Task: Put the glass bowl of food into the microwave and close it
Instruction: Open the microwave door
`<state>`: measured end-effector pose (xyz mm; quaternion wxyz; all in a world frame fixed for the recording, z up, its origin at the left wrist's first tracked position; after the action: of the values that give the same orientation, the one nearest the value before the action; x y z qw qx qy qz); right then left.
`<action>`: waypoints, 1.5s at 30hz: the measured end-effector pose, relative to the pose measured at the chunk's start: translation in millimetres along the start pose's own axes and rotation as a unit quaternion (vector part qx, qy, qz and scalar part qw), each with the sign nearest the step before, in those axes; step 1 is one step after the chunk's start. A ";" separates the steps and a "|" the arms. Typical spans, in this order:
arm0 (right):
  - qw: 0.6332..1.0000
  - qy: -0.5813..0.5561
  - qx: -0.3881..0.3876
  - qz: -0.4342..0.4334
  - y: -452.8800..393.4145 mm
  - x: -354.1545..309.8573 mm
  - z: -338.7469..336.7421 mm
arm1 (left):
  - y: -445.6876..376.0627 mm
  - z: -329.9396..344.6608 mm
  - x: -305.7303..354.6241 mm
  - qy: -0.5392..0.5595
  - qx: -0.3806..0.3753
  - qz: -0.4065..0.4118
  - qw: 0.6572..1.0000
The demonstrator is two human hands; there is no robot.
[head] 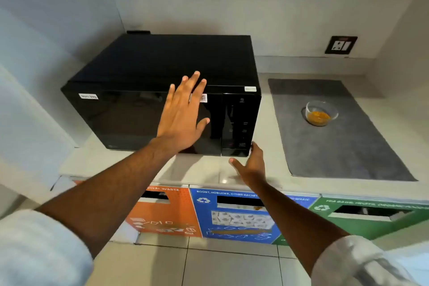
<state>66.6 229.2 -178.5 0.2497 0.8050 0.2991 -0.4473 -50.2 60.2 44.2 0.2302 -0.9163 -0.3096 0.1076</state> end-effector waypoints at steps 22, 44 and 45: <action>0.988 -0.119 0.097 -0.015 -28.4 2.2 14.9 | -8.9 17.2 -3.7 -0.044 0.031 -0.069 0.996; 0.990 -0.140 0.027 -0.023 -4.7 -42.3 -20.9 | 49.0 -42.9 -1.3 0.129 0.077 -0.043 0.988; 0.990 -0.133 0.035 -0.028 -1.4 -49.8 -24.3 | 53.3 -52.3 -3.4 0.144 0.088 -0.044 0.985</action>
<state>58.5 233.6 -123.9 0.2463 0.7380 0.2701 -0.5673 -7.6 2.1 63.9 0.3565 -0.8838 -0.3029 -0.0088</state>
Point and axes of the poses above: each hand's wrist, its own y-axis away from the middle knuckle, its own z-axis out of the palm, x = y × z, the point moved 9 cm from there along -y, towards the middle knuckle, and after that the axes turned 3 degrees about z, right-handed, at the moved point
